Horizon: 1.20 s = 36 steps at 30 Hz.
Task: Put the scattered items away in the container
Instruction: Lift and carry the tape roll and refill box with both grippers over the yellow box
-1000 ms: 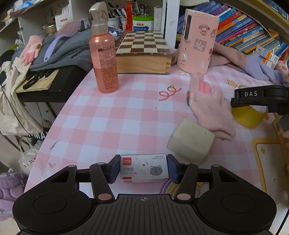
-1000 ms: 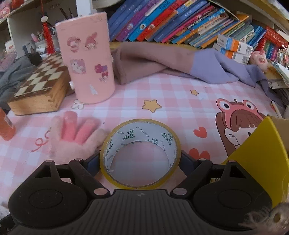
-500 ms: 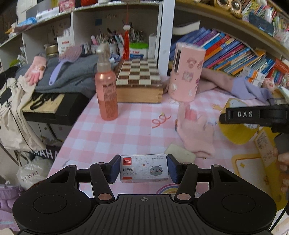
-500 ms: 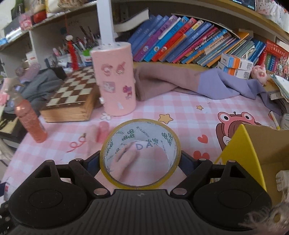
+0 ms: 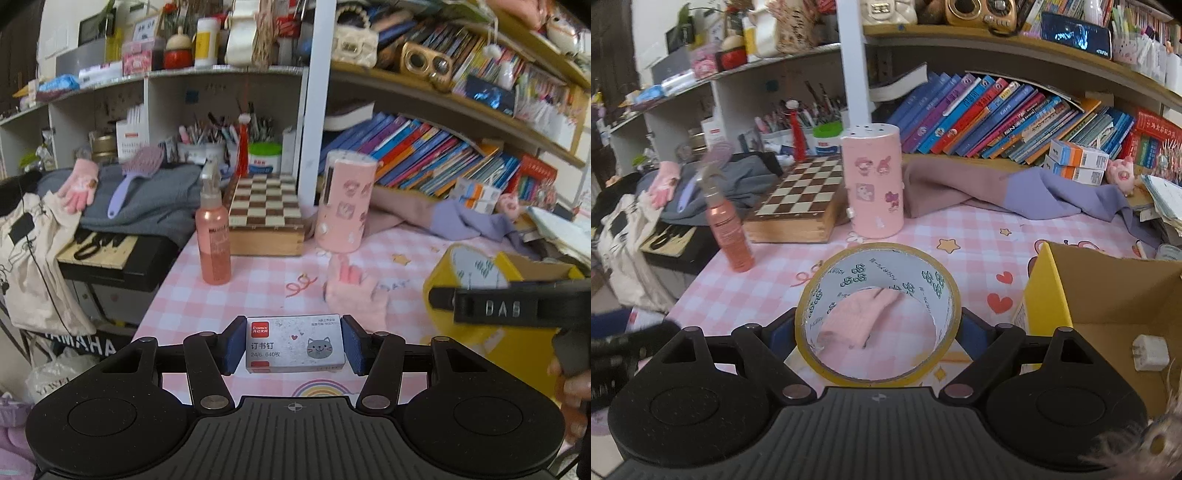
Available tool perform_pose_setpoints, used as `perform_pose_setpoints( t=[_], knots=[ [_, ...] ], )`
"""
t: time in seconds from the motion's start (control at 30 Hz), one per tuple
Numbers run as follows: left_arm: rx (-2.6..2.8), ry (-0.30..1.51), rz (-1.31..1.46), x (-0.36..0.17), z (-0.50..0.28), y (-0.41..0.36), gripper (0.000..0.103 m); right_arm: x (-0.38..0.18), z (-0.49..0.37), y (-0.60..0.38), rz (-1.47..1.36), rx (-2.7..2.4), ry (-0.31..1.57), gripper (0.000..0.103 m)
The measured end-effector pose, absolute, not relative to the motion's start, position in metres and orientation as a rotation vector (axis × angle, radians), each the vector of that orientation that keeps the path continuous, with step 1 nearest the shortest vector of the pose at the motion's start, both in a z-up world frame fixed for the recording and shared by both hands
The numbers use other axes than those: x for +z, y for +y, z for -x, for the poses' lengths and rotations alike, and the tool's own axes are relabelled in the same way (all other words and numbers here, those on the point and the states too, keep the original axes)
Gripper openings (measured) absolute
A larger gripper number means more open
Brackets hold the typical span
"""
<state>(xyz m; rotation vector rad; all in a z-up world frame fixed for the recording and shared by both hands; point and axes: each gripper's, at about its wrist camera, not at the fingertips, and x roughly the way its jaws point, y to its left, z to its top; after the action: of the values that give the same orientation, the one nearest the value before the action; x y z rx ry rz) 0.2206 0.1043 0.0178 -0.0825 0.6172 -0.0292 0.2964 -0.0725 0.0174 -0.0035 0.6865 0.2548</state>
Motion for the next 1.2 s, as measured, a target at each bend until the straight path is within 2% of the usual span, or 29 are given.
perform_pose_setpoints(
  t=[0.83, 1.2],
  knots=[
    [-0.091, 0.593, 0.075, 0.027, -0.096, 0.088, 0.053, 0.024, -0.142, -0.094, 0.023, 0.251, 0.67, 0.086],
    [-0.181, 0.619, 0.072, 0.021, -0.069, 0.067, 0.052, 0.016, -0.09, -0.121, -0.002, 0.178, 0.697, 0.086]
  ],
)
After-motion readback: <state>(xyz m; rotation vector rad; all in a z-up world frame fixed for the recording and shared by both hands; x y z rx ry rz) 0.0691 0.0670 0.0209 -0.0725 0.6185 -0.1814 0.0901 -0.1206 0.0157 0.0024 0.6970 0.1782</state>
